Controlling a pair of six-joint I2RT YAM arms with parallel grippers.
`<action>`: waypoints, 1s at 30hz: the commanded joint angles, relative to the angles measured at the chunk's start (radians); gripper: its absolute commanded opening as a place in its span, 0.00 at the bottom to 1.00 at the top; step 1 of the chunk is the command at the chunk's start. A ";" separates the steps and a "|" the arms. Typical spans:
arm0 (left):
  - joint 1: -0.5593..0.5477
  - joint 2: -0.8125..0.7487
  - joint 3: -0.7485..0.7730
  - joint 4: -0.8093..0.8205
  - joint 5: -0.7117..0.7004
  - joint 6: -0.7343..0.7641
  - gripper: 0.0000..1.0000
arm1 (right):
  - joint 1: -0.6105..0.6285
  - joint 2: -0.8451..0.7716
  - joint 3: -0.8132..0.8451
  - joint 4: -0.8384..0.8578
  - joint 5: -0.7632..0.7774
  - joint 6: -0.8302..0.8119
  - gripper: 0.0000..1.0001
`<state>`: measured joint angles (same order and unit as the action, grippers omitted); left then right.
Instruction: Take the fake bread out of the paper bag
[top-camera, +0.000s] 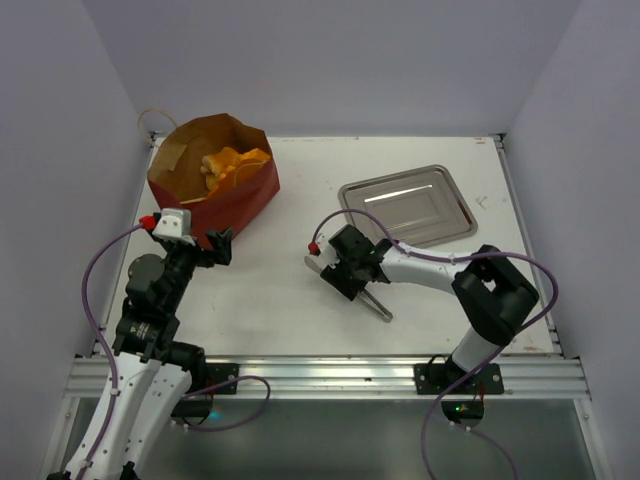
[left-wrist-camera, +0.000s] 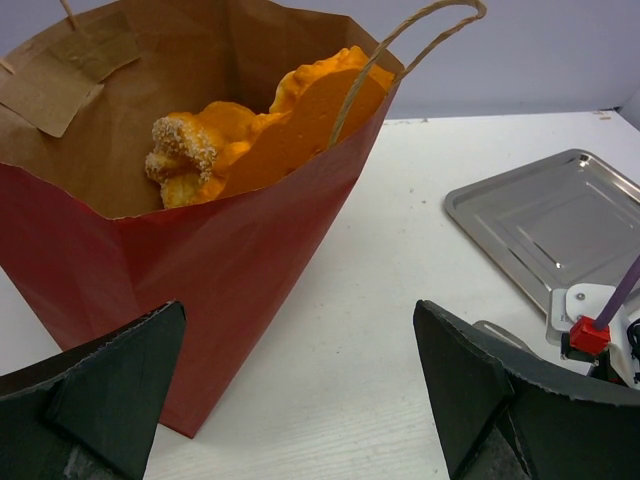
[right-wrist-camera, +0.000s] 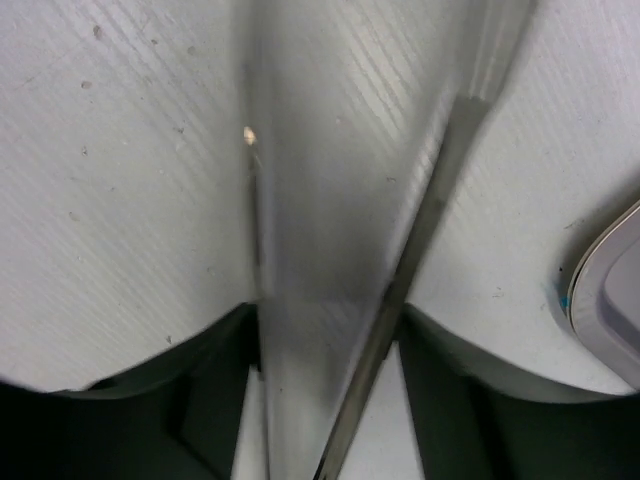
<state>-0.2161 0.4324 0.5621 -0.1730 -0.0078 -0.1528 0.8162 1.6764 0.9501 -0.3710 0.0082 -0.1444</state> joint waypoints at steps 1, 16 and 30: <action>0.004 -0.003 -0.002 0.041 0.003 0.021 1.00 | 0.003 0.008 0.003 -0.017 0.006 -0.027 0.53; 0.004 -0.030 -0.010 0.059 0.119 0.025 1.00 | -0.215 -0.161 0.041 -0.177 -0.355 -0.248 0.00; -0.135 0.037 -0.050 0.414 0.573 -0.566 1.00 | -0.463 -0.368 0.185 -0.338 -0.931 -0.317 0.00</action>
<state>-0.2722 0.4641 0.5133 0.0608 0.5213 -0.5182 0.3897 1.3235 1.0847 -0.6682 -0.6617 -0.4690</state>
